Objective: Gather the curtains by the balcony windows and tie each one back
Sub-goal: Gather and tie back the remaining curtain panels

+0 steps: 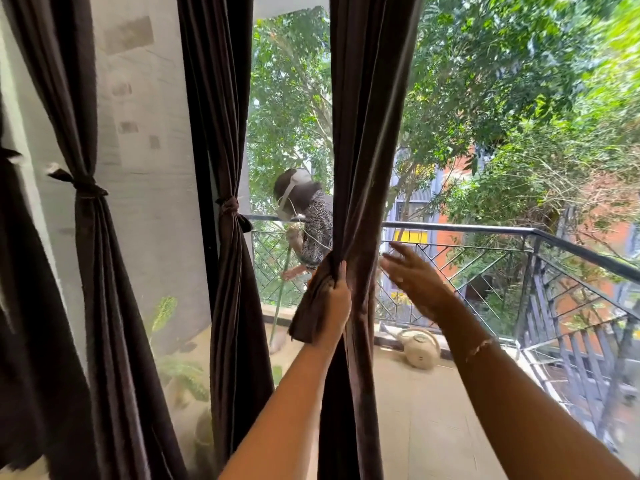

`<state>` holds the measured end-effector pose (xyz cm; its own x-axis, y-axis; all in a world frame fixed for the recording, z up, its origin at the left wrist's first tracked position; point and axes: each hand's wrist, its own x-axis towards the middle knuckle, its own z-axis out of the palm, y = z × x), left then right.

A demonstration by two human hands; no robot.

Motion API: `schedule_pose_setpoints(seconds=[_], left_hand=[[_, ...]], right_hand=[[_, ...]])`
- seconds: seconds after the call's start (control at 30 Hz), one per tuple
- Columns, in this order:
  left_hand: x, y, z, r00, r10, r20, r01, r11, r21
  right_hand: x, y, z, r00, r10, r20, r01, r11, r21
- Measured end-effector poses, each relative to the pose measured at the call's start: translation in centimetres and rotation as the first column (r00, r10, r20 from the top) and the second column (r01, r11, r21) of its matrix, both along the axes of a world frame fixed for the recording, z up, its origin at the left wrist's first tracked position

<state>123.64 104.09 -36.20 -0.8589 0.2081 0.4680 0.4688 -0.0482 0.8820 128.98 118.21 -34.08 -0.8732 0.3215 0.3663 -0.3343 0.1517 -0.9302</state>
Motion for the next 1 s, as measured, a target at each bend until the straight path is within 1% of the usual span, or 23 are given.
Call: schedule_pose_setpoints(seconds=[0.03, 0.07, 0.1, 0.17, 0.2, 0.3, 0.37, 0.4, 0.5, 0.53, 0.6, 0.67, 0.7, 0.73, 0.77, 0.8, 0.83, 0.87, 0.9, 0.93, 1.0], left_hand=[[-0.3, -0.3, 0.3, 0.998, 0.061, 0.016, -0.062, 0.990, 0.128], [-0.4, -0.6, 0.5, 0.994, 0.110, 0.006, -0.110, 0.981, 0.158], [-0.4, -1.0, 0.7, 0.995, 0.095, 0.028, -0.098, 0.987, 0.130], [-0.5, -1.7, 0.8, 0.988, -0.053, 0.144, 0.045, 0.997, 0.062], [-1.0, -1.9, 0.6, 0.976, -0.112, 0.187, 0.102, 0.993, 0.067], [-2.1, -2.5, 0.4, 0.954, -0.203, 0.221, 0.174, 0.974, 0.146], [-2.4, -2.8, 0.6, 0.937, -0.247, 0.247, 0.202, 0.960, 0.195], [-2.7, -2.9, 0.6, 0.931, -0.264, 0.253, 0.213, 0.954, 0.212], [-3.3, -3.4, 0.8, 0.921, -0.284, 0.266, 0.230, 0.948, 0.218], [-3.5, -3.4, 0.9, 0.921, -0.269, 0.282, 0.218, 0.956, 0.198], [-3.9, -3.2, 1.1, 0.924, -0.185, 0.336, 0.152, 0.981, 0.120], [-4.2, -2.6, 1.0, 0.938, -0.064, 0.339, 0.065, 0.998, 0.007], [-4.2, -2.3, 0.9, 0.948, -0.004, 0.317, 0.017, 0.999, -0.039], [-4.0, -1.9, 0.9, 0.959, 0.052, 0.278, -0.033, 0.997, -0.071], [-3.8, -1.5, 0.8, 0.972, 0.085, 0.221, -0.073, 0.995, -0.064], [-3.5, -1.1, 0.8, 0.981, 0.097, 0.166, -0.094, 0.995, -0.022], [-3.1, -0.8, 0.9, 0.986, 0.099, 0.133, -0.103, 0.994, 0.027], [-2.7, -0.4, 0.9, 0.986, 0.100, 0.130, -0.108, 0.993, 0.055], [-2.3, -0.2, 1.0, 0.985, 0.101, 0.136, -0.110, 0.992, 0.060], [-2.0, 0.1, 1.1, 0.985, 0.102, 0.138, -0.111, 0.992, 0.056], [-1.7, 0.5, 1.3, 0.989, 0.089, 0.119, -0.098, 0.993, 0.070]], right_hand=[[-0.6, 0.3, 1.1, 1.000, 0.008, -0.027, -0.009, 0.999, -0.047], [-1.3, 0.7, 1.9, 0.998, 0.035, -0.059, -0.040, 0.996, -0.083], [-2.1, 1.1, 2.6, 0.993, 0.073, -0.092, -0.083, 0.990, -0.114], [-3.0, 1.5, 3.7, 0.982, 0.124, -0.142, -0.146, 0.977, -0.156], [-3.3, 1.5, 4.1, 0.974, 0.162, -0.160, -0.189, 0.967, -0.169], [-4.1, 1.4, 4.6, 0.943, 0.276, -0.187, -0.314, 0.923, -0.223], [-4.5, 1.3, 4.6, 0.936, 0.298, -0.186, -0.339, 0.905, -0.258], [-4.6, 1.3, 4.5, 0.944, 0.288, -0.162, -0.323, 0.910, -0.259], [-4.9, 1.3, 3.9, 0.971, 0.237, -0.047, -0.241, 0.956, -0.168], [-4.8, 1.1, 3.6, 0.974, 0.224, -0.024, -0.225, 0.965, -0.135], [-4.7, 0.8, 3.1, 0.984, 0.178, -0.016, -0.179, 0.982, -0.062], [-4.4, -0.1, 2.6, 0.997, 0.065, -0.045, -0.065, 0.998, 0.018], [-4.2, -0.6, 2.3, 0.997, -0.030, -0.067, 0.035, 0.997, 0.073], [-4.0, -1.2, 2.1, 0.985, -0.149, -0.092, 0.162, 0.975, 0.152], [-3.8, -1.8, 1.9, 0.949, -0.295, -0.115, 0.315, 0.910, 0.269], [-3.6, -2.6, 1.6, 0.884, -0.443, -0.153, 0.465, 0.789, 0.403], [-3.3, -3.5, 1.2, 0.807, -0.548, -0.218, 0.573, 0.641, 0.511], [-3.1, -4.4, 0.8, 0.748, -0.594, -0.297, 0.637, 0.514, 0.575], [-3.0, -5.3, 0.4, 0.714, -0.601, -0.359, 0.667, 0.426, 0.611], [-2.8, -6.1, -0.2, 0.698, -0.602, -0.387, 0.674, 0.369, 0.641], [-2.8, -7.4, -1.3, 0.690, -0.612, -0.387, 0.656, 0.303, 0.692]])
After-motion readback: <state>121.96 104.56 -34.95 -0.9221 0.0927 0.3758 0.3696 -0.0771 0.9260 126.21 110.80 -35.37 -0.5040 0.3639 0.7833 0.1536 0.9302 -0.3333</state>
